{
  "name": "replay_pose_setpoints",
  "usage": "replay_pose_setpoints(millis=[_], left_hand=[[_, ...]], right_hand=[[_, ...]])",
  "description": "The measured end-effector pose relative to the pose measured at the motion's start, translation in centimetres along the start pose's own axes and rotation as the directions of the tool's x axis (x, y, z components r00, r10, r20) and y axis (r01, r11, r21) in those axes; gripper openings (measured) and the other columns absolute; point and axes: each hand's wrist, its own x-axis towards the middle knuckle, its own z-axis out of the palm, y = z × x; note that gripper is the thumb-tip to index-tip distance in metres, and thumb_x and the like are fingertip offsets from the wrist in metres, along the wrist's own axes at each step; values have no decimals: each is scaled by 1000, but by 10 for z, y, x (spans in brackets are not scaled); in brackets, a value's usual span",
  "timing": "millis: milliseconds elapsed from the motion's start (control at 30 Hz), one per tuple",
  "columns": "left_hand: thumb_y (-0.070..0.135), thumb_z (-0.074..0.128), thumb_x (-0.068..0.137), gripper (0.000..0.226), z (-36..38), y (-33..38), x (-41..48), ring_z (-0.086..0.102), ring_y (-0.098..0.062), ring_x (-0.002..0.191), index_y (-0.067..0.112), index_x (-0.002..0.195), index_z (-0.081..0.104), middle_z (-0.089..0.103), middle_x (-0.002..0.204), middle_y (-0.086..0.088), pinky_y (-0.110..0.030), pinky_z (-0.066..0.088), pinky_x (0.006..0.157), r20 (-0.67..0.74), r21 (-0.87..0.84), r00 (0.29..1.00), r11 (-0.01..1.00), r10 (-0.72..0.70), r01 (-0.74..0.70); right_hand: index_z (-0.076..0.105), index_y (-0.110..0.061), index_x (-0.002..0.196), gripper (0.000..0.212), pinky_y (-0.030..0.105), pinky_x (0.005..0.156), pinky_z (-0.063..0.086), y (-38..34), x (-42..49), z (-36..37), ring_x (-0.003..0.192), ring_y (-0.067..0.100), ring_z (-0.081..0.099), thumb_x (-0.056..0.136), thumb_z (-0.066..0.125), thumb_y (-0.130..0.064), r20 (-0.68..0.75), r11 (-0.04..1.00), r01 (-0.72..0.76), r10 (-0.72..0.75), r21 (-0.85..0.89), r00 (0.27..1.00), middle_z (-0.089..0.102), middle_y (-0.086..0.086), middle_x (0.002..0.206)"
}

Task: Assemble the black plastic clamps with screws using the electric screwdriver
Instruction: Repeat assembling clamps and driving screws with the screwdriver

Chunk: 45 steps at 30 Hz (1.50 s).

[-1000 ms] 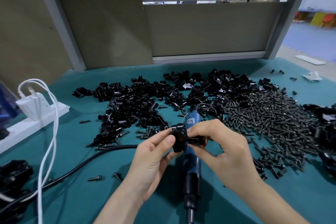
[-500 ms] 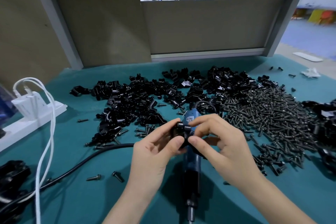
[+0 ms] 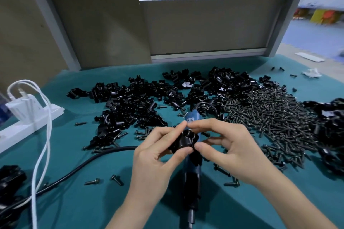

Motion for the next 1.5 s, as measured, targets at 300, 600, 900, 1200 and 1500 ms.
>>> replay_pose_setpoints(millis=[300,600,900,1200,1500], left_hand=[[10,71,76,55,2,-3,-1,54,5,90,12,130,58,60,95,5,-5,43,81,3,378,960,888,281,-261],[0,75,74,66,6,-4,-1,65,-10,108,40,125,63,70,112,13,-15,52,84,53,-304,982,933,-184,191],[35,84,62,43,5,-7,1,61,-13,91,41,103,74,71,101,-5,-25,50,85,75,-363,945,874,-318,323],[58,88,52,53,10,-14,-1,61,-4,83,29,95,76,69,90,8,-15,48,78,104,-535,937,775,-334,336],[58,87,54,57,6,-11,-1,65,-5,89,36,104,73,73,102,6,-14,49,75,96,-505,928,786,-360,357]], right_hand=[[64,-30,109,41,18,81,54,1,0,8,104,5,64,73,82,-21,-15,1000,15,-15,5,1000,68,-14,106],[66,-14,95,31,20,83,53,13,5,4,90,9,68,68,79,-8,-54,947,-114,136,300,989,71,-9,92],[75,-19,82,26,22,74,53,19,7,12,82,20,65,59,86,-12,-23,779,-231,300,583,954,71,5,85],[71,-24,83,25,31,84,52,13,4,21,87,23,63,66,76,-6,-72,783,-154,245,602,967,67,8,91],[69,-25,85,25,25,80,52,13,4,19,90,15,64,67,80,-11,-46,850,-127,174,511,984,68,-1,90]])
